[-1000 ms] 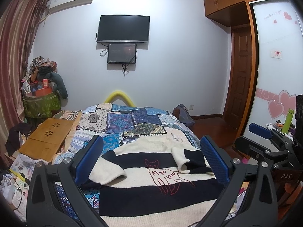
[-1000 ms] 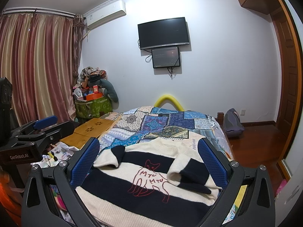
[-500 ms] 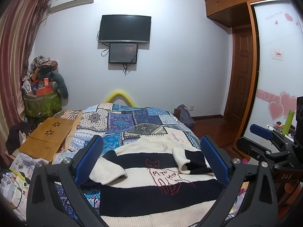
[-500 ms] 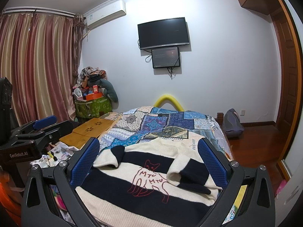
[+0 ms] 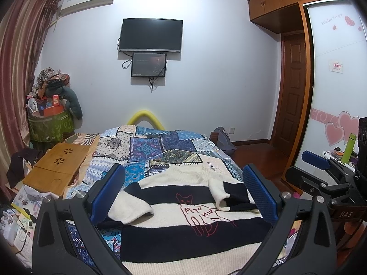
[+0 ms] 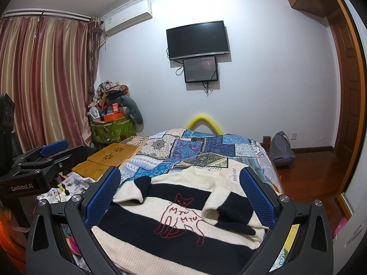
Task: Fold small clothes
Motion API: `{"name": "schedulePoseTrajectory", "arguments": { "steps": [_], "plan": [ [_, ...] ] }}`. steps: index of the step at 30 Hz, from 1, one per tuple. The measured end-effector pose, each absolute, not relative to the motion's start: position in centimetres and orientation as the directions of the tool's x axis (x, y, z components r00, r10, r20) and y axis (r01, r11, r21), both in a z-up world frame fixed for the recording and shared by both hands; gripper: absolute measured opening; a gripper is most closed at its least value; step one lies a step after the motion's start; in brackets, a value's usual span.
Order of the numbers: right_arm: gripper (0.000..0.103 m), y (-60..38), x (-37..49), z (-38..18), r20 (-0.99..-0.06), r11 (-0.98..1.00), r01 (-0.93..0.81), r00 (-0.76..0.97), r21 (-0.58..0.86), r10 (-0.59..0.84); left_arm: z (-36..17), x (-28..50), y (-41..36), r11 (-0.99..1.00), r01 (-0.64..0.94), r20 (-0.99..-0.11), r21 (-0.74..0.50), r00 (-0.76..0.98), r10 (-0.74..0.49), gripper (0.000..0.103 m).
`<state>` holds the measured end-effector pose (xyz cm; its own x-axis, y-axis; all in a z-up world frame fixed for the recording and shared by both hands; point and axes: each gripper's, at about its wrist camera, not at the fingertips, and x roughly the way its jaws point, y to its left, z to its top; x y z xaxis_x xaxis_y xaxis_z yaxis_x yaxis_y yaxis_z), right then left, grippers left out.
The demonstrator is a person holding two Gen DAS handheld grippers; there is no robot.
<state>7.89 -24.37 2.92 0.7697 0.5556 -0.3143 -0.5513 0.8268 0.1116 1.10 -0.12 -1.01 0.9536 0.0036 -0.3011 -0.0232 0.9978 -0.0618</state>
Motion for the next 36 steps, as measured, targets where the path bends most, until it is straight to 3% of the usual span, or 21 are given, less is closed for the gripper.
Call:
{"name": "schedulePoseTrajectory", "arguments": {
  "steps": [25, 32, 36],
  "plan": [
    [0.103, -24.3, 9.9, 1.7, -0.362, 0.834, -0.538, 0.759, 0.121, 0.542, -1.5, 2.7, 0.6, 0.998, -0.010, -0.332, -0.069, 0.943, -0.014, 0.103],
    [0.103, -23.8, 15.2, 0.0, -0.423, 0.844, -0.527, 0.744, 0.102, 0.516, -2.6, 9.2, 3.6, 0.997, -0.016, -0.422, -0.080, 0.907, -0.019, 0.103],
    [0.103, -23.6, 19.1, -1.5, -0.474, 0.849, -0.520, 0.726, 0.095, 0.498, -4.5, 15.1, 6.6, 0.994, -0.033, -0.532, -0.107, 0.846, -0.029, 0.103]
  ]
}}
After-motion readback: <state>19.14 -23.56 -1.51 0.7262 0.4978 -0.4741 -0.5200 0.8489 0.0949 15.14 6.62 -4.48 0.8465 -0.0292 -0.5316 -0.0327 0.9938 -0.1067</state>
